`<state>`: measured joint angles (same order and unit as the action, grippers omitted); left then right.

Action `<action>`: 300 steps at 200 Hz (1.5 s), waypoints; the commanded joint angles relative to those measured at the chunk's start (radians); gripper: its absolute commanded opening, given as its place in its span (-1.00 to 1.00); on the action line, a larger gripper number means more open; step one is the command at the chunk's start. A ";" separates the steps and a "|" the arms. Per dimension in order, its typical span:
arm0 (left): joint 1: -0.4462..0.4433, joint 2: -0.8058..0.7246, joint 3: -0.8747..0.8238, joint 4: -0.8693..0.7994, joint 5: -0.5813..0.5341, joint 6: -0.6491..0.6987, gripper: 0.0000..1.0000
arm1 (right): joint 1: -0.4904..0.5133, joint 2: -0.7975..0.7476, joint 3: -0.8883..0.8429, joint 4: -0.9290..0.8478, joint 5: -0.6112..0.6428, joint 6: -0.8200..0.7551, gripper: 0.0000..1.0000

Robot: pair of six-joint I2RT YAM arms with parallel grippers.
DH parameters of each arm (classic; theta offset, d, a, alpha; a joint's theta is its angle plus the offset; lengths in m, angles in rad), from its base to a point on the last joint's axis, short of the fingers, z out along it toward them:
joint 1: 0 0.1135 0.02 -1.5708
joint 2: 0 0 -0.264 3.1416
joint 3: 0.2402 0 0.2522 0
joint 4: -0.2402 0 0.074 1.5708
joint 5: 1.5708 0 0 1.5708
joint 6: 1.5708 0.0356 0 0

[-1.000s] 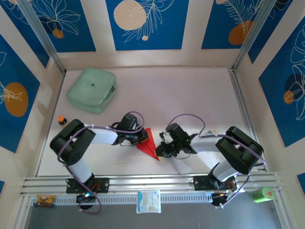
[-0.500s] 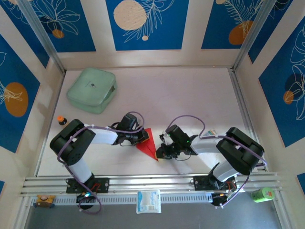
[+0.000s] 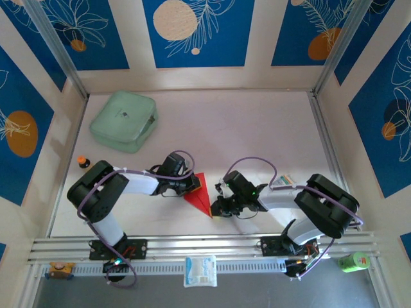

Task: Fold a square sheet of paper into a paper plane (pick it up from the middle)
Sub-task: Fourth fold the wing at the center of the table.

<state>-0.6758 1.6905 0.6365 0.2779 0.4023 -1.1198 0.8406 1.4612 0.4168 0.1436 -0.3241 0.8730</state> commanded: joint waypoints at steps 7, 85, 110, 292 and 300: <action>0.003 0.012 -0.028 -0.053 -0.054 -0.003 -0.97 | 0.030 -0.031 -0.045 -0.132 0.000 0.021 -0.76; 0.004 0.012 -0.031 -0.045 -0.054 -0.006 -0.98 | 0.035 -0.015 -0.051 -0.183 0.067 0.045 -0.86; 0.003 0.014 -0.034 -0.043 -0.053 -0.006 -0.98 | 0.035 -0.051 -0.045 -0.214 0.077 0.050 -0.79; 0.002 0.023 -0.031 -0.034 -0.047 -0.006 -1.00 | -0.007 0.100 0.254 -0.112 -0.030 -0.028 -0.94; 0.002 0.023 -0.030 -0.035 -0.046 -0.007 -0.99 | -0.003 0.121 0.262 -0.130 -0.019 -0.034 -0.94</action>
<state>-0.6758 1.6901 0.6262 0.3004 0.4030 -1.1271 0.8215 1.5219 0.6464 0.0303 -0.3195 0.8677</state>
